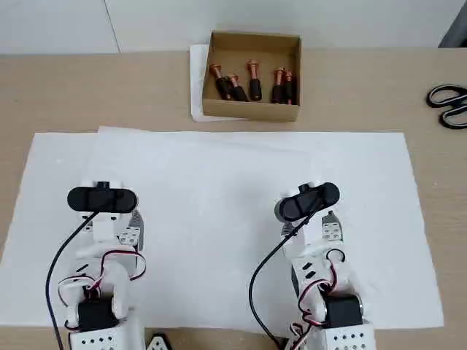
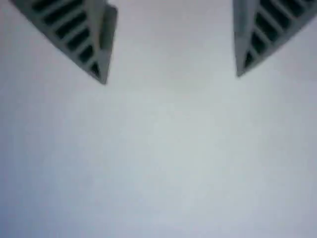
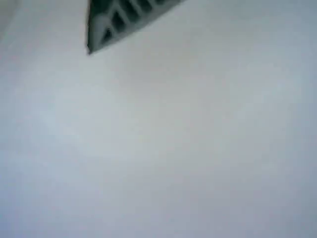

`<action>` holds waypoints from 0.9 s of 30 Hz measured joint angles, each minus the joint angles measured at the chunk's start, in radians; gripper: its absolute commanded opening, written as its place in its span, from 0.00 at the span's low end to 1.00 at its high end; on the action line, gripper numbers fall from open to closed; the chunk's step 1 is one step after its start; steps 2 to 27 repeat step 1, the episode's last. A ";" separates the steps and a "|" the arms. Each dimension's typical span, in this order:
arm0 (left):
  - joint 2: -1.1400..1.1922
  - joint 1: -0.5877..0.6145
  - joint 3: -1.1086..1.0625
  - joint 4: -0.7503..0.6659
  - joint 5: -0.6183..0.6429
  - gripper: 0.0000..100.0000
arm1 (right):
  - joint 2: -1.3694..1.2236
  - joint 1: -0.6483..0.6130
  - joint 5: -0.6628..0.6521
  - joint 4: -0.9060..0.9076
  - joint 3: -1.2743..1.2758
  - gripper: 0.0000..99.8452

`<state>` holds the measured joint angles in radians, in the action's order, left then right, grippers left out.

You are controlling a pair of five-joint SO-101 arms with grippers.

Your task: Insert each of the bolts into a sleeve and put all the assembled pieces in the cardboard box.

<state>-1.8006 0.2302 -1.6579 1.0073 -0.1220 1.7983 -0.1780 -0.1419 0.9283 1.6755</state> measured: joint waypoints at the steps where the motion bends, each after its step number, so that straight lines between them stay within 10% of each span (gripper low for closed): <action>1: 0.000 0.000 0.000 0.000 0.000 0.16 | 0.000 0.000 0.000 0.000 0.000 0.23; 27: 0.000 0.000 0.000 0.000 0.000 0.16 | 0.000 0.000 0.000 0.000 0.000 0.23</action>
